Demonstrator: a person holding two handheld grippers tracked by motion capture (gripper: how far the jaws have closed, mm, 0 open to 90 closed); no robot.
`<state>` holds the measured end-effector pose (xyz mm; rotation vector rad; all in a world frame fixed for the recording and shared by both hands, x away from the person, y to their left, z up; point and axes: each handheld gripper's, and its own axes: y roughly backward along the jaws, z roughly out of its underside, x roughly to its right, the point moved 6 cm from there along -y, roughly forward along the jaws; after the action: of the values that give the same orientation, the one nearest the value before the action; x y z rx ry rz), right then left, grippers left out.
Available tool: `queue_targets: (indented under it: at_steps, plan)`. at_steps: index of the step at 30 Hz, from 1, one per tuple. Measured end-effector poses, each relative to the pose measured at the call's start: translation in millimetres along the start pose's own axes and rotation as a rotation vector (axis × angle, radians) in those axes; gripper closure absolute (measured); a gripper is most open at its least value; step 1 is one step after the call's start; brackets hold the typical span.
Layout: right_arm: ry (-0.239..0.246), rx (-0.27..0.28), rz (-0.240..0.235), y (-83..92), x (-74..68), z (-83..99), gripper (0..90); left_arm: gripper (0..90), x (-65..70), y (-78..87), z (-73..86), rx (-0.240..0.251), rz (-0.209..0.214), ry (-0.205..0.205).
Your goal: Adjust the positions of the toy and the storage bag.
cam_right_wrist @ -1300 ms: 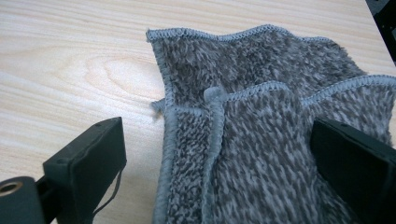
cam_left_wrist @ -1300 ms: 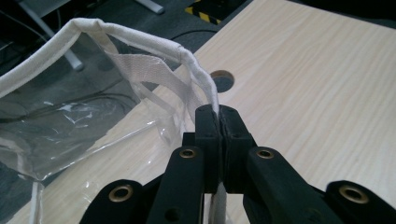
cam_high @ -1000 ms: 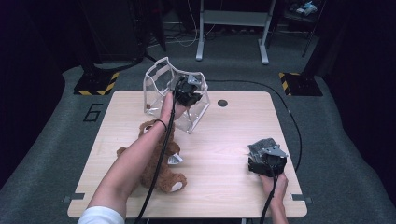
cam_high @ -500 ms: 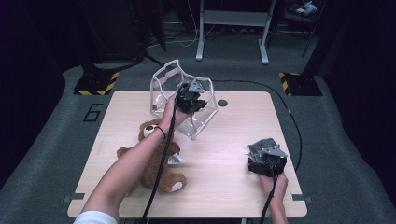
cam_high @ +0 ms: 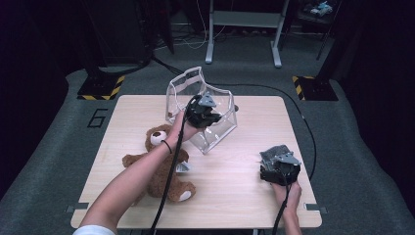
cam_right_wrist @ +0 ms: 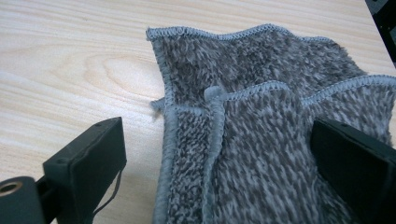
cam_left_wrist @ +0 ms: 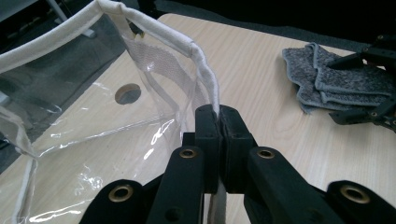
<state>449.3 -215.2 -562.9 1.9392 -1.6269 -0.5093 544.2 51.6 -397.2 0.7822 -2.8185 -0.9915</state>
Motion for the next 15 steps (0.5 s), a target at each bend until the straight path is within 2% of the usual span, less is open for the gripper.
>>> queue_targets:
  at_steps: [1, 3, 4, 5, 10, 11, 12, 14, 15]
  plan:
    - [0.0, -0.001, 0.0, 0.0, 0.0, 0.0, 4.0, 86.4, 0.1, 1.7, -0.1, 0.012, -0.001, 0.018]
    - [0.0, 0.001, -0.002, -0.3, -0.2, -0.1, 4.0, 75.7, -1.3, 5.0, -1.9, 0.018, -0.012, 0.029]
    - [0.001, 0.001, -0.002, -0.3, -0.2, 0.0, 4.0, 69.8, -2.2, 6.5, -2.5, 0.018, -0.033, 0.033]
    - [0.001, 0.0, -0.002, -0.3, -0.2, 0.0, 4.0, 66.4, -2.9, 7.9, -2.9, 0.018, -0.034, 0.04]
    - [0.001, -0.002, 0.003, -0.1, -0.3, 0.0, 4.0, 46.8, -13.8, 21.9, -4.2, 0.034, -0.094, 0.111]
    - [0.001, -0.002, 0.003, -0.1, -0.3, 0.0, 4.0, 45.3, -16.7, 26.0, -5.1, 0.039, -0.096, 0.123]
    - [0.001, -0.002, 0.002, -0.1, -0.3, 0.0, 4.0, 43.6, -20.6, 30.8, -6.3, 0.043, -0.124, 0.125]
    - [0.001, -0.002, 0.003, -0.2, -0.3, 0.0, 4.0, 39.1, -28.9, 41.4, -8.3, 0.061, -0.147, 0.17]
    - [0.001, -0.002, 0.003, -0.2, -0.3, 0.0, 4.0, 37.5, -33.3, 45.5, -8.8, 0.068, -0.175, 0.188]
